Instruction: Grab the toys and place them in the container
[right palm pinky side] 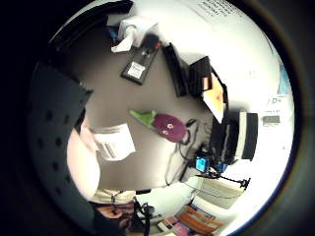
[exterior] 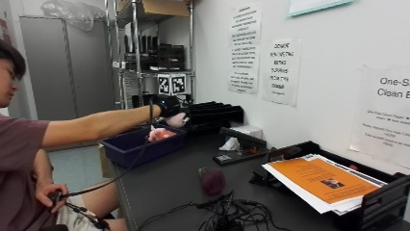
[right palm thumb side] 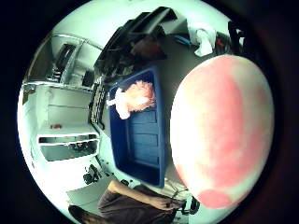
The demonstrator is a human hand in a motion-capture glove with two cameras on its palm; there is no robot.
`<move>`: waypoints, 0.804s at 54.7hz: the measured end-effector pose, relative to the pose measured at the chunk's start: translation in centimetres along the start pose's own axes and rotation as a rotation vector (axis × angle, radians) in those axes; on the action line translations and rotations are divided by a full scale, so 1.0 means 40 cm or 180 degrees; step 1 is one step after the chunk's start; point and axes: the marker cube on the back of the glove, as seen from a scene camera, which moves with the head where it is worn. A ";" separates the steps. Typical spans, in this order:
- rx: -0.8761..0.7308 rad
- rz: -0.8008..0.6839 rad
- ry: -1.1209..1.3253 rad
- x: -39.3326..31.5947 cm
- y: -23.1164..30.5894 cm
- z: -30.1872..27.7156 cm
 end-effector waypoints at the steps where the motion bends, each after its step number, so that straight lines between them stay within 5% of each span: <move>1: 0.0011 -0.0003 -0.0001 -0.005 0.002 -0.019; 16: 0.0027 -0.0367 0.0117 -0.193 0.013 -0.141; 33: 0.0187 -0.1438 -0.0192 -0.488 0.065 -0.124; 44: -0.0320 -0.1200 0.0098 -0.538 0.080 -0.080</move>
